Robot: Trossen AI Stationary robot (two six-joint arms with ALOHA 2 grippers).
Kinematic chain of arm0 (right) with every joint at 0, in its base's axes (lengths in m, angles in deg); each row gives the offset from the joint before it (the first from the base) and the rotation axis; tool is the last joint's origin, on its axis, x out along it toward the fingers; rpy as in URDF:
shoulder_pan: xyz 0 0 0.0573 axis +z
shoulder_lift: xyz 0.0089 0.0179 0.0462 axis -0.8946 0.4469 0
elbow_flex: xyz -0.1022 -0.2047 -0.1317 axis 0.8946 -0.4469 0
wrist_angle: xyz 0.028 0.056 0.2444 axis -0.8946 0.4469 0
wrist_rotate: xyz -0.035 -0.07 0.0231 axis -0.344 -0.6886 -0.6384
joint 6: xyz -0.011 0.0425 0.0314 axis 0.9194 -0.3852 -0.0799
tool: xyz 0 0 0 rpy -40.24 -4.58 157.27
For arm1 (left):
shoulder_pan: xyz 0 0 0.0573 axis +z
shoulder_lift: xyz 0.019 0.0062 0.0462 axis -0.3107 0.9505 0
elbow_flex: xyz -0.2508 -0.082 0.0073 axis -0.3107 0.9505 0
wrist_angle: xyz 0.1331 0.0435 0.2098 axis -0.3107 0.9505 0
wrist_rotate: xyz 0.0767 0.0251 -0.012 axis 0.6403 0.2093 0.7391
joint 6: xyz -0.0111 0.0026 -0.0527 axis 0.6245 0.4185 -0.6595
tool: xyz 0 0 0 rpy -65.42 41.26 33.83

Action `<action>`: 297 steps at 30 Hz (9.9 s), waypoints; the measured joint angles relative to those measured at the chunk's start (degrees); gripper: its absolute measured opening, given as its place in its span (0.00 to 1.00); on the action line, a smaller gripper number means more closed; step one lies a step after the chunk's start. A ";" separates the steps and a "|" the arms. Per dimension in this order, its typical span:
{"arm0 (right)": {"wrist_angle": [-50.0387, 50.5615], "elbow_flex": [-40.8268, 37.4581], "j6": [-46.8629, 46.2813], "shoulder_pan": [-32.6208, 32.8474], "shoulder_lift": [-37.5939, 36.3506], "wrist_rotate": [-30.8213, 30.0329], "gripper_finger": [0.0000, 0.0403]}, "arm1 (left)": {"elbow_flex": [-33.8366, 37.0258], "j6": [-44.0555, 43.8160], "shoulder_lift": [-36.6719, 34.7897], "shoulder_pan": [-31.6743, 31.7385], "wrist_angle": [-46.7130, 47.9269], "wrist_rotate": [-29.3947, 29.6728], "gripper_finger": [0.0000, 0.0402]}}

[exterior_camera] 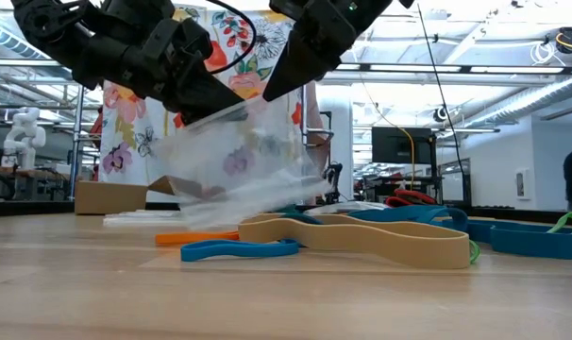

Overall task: Sort rubber bands
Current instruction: Open the transparent zip bag, then put the blue rubber band into the transparent zip bag

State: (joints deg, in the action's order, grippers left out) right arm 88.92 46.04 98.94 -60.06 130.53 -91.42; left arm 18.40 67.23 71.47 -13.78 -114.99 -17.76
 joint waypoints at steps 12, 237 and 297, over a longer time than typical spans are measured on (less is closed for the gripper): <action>1.21 0.07 -1.48 -0.04 0.00 0.20 0.00 | 0.00 0.04 0.00 0.00 -1.49 -0.25 0.36; -2.84 -1.84 -12.07 -7.67 6.54 23.30 0.00 | -11.47 -23.89 4.58 1.11 13.59 2.26 0.00; 2.15 -1.99 -8.41 -10.33 11.90 25.40 0.37 | -11.91 -26.84 25.17 5.77 8.77 -4.31 0.00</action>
State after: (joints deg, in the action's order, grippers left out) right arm 91.07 44.05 90.53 -70.39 142.43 -66.02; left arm 6.48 40.39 96.64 -8.02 -106.21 -22.06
